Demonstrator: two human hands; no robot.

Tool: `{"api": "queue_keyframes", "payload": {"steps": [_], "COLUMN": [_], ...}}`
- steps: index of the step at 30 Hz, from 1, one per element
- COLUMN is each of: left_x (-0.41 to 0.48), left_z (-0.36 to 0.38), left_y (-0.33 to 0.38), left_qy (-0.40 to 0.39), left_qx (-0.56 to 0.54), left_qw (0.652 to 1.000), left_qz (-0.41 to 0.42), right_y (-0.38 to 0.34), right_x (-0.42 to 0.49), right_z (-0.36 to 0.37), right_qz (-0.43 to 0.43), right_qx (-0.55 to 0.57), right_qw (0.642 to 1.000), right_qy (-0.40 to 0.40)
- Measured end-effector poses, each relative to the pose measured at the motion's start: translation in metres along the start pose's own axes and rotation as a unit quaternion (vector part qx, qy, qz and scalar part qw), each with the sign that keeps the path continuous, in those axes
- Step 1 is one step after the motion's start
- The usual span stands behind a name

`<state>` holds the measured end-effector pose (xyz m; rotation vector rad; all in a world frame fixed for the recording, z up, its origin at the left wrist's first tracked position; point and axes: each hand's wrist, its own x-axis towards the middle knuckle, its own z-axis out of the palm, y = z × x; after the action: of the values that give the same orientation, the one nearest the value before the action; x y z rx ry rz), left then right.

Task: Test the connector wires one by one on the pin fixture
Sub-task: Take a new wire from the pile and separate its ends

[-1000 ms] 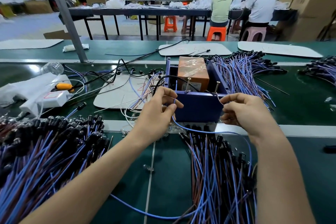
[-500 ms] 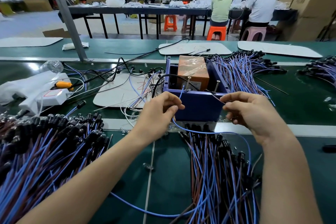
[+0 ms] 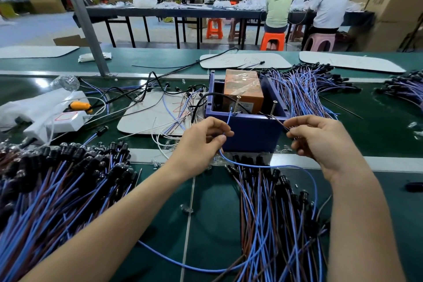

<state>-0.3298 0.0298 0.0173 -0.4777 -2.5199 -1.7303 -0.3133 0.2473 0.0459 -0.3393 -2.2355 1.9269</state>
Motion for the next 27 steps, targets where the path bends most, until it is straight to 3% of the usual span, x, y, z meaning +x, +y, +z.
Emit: {"api": "queue_keyframes", "payload": {"steps": [27], "left_x": [-0.0008], "left_z": [0.0015], "left_y": [-0.0031], "left_qy": [-0.053], "left_qx": [-0.010], "left_qw": [0.999], "left_qz": [0.010], "right_y": [0.0012], "right_x": [-0.0006], "right_z": [-0.0029], "right_qz": [0.004], "right_qx": [-0.003], "right_qw": [1.000], "right_qy": [-0.006]}}
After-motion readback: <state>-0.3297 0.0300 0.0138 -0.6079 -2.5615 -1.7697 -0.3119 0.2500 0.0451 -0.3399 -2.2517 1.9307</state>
